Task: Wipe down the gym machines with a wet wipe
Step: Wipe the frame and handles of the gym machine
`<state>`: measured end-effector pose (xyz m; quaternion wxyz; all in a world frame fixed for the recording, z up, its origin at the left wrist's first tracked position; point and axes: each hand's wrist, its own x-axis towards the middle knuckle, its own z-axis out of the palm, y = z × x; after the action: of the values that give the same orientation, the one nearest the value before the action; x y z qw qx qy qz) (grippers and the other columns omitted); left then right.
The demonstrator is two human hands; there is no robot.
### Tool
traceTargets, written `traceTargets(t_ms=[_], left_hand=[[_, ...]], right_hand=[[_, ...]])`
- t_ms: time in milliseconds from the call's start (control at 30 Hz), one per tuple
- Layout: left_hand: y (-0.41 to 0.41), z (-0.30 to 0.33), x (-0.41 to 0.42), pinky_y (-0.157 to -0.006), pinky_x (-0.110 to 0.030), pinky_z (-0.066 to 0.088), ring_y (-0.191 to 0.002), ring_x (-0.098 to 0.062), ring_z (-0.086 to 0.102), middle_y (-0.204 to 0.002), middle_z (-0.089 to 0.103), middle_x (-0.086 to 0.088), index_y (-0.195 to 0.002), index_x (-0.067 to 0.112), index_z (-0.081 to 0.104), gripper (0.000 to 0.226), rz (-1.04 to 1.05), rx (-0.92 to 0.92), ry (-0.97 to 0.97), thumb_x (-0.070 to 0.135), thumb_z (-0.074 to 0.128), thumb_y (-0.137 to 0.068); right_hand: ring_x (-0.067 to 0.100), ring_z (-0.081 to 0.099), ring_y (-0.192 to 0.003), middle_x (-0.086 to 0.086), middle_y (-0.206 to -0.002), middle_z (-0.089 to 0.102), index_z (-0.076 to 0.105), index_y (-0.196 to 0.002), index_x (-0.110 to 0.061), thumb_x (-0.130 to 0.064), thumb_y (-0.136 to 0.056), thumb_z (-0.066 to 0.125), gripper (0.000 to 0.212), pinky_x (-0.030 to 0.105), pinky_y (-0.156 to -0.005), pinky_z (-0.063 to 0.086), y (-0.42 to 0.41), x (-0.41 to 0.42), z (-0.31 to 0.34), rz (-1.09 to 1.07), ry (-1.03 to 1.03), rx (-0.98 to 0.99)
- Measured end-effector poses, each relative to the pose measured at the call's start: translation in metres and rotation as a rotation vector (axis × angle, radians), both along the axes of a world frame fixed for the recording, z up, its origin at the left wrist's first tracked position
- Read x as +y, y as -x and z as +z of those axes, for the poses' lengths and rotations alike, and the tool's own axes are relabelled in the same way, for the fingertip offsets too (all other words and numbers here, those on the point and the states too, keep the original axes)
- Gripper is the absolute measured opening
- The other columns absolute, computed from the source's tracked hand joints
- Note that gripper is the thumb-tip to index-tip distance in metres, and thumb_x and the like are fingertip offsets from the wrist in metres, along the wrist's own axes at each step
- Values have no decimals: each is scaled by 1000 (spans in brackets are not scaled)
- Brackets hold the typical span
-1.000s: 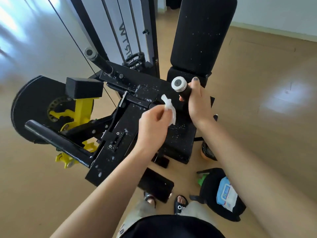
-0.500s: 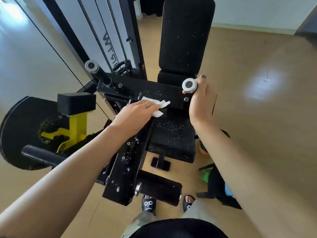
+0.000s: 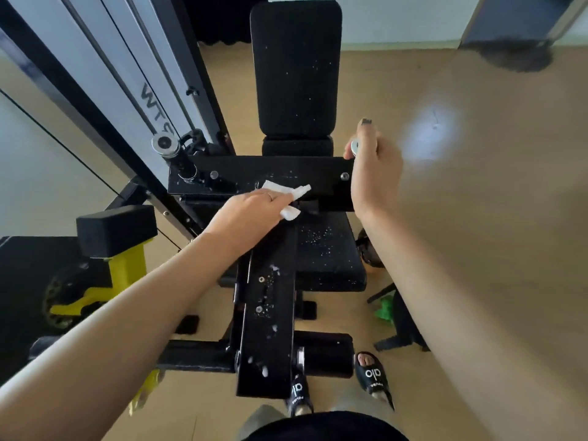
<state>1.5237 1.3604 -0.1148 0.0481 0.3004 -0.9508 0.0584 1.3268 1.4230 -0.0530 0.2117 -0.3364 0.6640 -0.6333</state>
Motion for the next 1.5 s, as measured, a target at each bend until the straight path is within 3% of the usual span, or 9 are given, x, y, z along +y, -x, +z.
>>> traceTargets(t_ms=[200, 333, 400, 500, 633, 767, 1133, 1367, 1500], left_hand=[[8, -1, 4, -47, -32, 52, -65, -18, 60, -74, 53, 5, -113, 10, 63, 42, -35, 55, 46, -3, 77, -76], [30, -1, 21, -38, -26, 41, -66, -23, 65, -69, 56, 1, -93, 4, 65, 46, -121, 190, 56, -16, 83, -55], [5, -5, 23, -60, -33, 61, -103, -28, 71, -107, 72, -11, -109, -3, 68, 50, -122, 162, 35, -18, 79, -62], [-37, -22, 21, -93, -42, 59, -144, -28, 43, -146, 51, -18, -116, -7, 62, 36, -156, 54, 26, -20, 58, -83], [-50, -27, 31, -115, -45, 40, -148, -36, 32, -147, 43, -27, -117, -8, 57, 40, -363, -179, 92, -10, 22, -97], [-19, -24, 40, -121, -37, 31, -152, -25, 25, -160, 34, -15, -153, -3, 32, 49, -299, 16, -17, 5, 39, -105], [-49, -7, 34, -90, -29, 56, -139, -23, 49, -147, 55, -10, -145, 3, 52, 78, -150, 0, -169, -18, 72, -73], [4, -22, 46, -86, -37, 61, -142, -25, 46, -138, 59, -18, -132, -5, 58, 55, -223, -54, -71, -6, 26, -87], [-33, -7, 41, -77, -41, 64, -126, -29, 62, -139, 59, -20, -135, -8, 56, 60, -145, -48, -81, -19, 53, -77]], right_hand=[[12, 36, -58, 6, -65, 42, 43, -76, 10, -37, -95, 42, 51, 44, -55, 43, -11, -3, 5, -95, -6, -46], [9, 36, -57, 9, -68, 45, 46, -76, 11, -32, -99, 41, 49, 21, -51, 33, -11, 1, 6, -84, -9, 38], [7, 35, -56, 11, -69, 45, 47, -76, 12, -28, -102, 41, 48, 17, -51, 30, -10, 2, 4, -65, -1, 60], [8, 34, -58, 10, -69, 43, 44, -76, 10, -34, -98, 40, 49, 27, -55, 35, -13, -2, 4, -111, 26, 7], [8, 33, -58, 10, -69, 42, 46, -77, 11, -34, -97, 40, 50, 24, -53, 30, -15, -2, 4, -119, 22, 12], [7, 34, -57, 10, -68, 42, 48, -76, 10, -30, -99, 39, 47, 17, -51, 30, -14, -3, 3, -127, 39, 44], [5, 33, -54, 10, -69, 43, 49, -78, 11, -25, -105, 41, 46, 14, -51, 30, -10, -2, 0, -92, 37, 43], [3, 35, -53, 8, -67, 44, 51, -76, 9, -26, -103, 41, 45, 13, -52, 32, -10, -1, 2, -89, 37, 52], [0, 35, -51, 1, -64, 42, 50, -75, 9, -22, -105, 41, 44, 12, -52, 32, -7, -1, 0, -69, 17, 67]])
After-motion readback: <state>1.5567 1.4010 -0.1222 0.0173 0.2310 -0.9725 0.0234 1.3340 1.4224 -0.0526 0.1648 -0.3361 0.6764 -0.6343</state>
